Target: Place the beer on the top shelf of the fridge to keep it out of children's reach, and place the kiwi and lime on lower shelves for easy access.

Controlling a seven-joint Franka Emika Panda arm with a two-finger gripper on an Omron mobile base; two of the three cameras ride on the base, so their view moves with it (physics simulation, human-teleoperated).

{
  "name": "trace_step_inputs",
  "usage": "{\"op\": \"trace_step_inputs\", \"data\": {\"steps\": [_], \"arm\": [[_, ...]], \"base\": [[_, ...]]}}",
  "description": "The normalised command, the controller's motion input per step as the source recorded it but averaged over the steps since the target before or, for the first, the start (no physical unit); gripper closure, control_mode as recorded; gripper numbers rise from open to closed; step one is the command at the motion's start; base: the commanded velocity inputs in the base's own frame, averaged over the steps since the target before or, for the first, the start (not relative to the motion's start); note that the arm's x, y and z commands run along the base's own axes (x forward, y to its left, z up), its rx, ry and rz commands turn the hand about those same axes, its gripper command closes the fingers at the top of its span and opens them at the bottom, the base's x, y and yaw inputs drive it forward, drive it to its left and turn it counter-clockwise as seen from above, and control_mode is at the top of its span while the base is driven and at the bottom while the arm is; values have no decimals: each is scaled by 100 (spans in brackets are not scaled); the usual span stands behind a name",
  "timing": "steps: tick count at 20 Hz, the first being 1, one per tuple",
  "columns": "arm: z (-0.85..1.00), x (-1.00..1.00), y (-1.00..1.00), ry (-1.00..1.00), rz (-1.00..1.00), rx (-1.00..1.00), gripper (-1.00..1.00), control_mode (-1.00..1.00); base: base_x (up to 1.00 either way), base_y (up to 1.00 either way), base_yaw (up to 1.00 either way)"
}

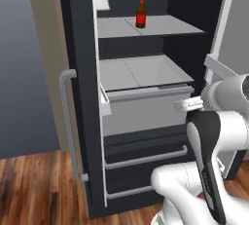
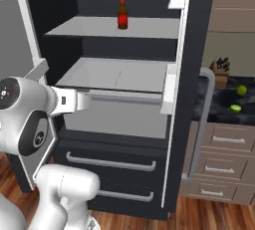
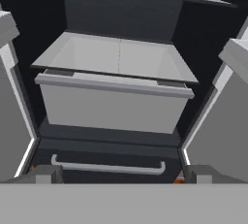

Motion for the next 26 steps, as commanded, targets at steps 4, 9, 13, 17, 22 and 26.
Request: {"op": "trace_step_inputs", "data": {"steps": [4,9,13,17,22,26], "arm": [[0,0,0,0,0,0,-100,100],[0,0,0,0,0,0,-100,100],[0,0,0,0,0,0,-100,100],[0,0,0,0,0,0,-100,100],[0,0,0,0,0,0,-100,100],[0,0,0,0,0,0,-100,100]], "base": [[-49,-36,0],[-32,-54,0],[-24,-64,0],[-12,-68,0],[-1,-73,0],[0,-74,0]]}}
